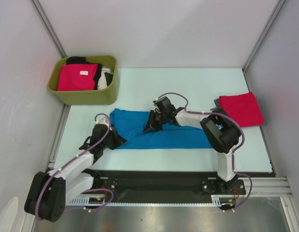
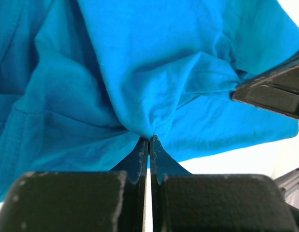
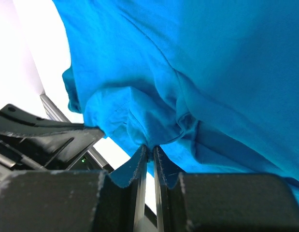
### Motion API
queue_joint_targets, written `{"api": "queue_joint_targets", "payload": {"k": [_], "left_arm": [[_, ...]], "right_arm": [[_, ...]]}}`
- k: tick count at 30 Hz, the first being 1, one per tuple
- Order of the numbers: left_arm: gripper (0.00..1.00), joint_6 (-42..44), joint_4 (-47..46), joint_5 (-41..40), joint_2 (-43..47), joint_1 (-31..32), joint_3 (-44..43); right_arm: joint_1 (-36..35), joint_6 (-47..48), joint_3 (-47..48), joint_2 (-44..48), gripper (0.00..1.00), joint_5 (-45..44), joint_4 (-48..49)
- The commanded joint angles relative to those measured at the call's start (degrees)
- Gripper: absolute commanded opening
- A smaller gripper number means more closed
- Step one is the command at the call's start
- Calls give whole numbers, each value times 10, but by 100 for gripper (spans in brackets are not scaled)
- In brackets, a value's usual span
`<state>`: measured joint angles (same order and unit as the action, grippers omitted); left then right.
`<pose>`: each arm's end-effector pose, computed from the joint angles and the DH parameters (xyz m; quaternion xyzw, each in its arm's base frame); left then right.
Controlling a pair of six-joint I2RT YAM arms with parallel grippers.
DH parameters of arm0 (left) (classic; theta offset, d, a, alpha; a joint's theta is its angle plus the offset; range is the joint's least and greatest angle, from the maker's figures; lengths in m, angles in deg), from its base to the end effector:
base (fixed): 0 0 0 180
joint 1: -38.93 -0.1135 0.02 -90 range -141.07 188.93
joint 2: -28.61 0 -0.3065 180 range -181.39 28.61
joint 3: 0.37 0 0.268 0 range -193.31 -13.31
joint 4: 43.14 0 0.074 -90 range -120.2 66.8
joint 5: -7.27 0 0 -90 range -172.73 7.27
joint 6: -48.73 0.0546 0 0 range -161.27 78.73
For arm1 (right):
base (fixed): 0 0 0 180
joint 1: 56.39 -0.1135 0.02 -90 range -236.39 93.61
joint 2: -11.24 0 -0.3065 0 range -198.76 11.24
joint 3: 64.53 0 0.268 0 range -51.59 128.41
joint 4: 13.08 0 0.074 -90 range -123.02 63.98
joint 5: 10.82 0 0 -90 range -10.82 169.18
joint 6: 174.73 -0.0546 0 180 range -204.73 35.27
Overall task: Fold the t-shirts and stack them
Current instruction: Fold the tshirt
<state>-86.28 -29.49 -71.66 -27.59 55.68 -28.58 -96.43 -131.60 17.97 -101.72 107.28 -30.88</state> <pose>0.1708 -0.0623 0.1576 -0.1834 0.8902 -0.2848 0.3047 0.3294 0.3104 0.1687 -0.0323 0.9100 0.4024 0.0949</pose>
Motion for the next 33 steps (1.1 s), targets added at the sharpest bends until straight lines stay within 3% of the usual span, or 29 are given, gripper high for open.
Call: {"api": "queue_joint_targets", "payload": {"k": [1,7,17,29,32,33], "left_arm": [[0,-8,18,34,17,-7,-41],[0,-3,61,81,42,-35,-64],[0,2,82,134,59,-66,-26],[1,-24,152,66,125,-66,18],[12,-37,177,20,142,-58,16],[35,-39,184,11,158,-46,16]], "right_arm": [[8,-3,19,3,15,15,0],[14,7,28,14,15,21,-35],[13,25,20,9,19,16,-72],[-8,41,21,7,37,-24,-89],[5,42,-4,48,43,-61,-95],[8,49,-9,61,45,-74,-98]]}}
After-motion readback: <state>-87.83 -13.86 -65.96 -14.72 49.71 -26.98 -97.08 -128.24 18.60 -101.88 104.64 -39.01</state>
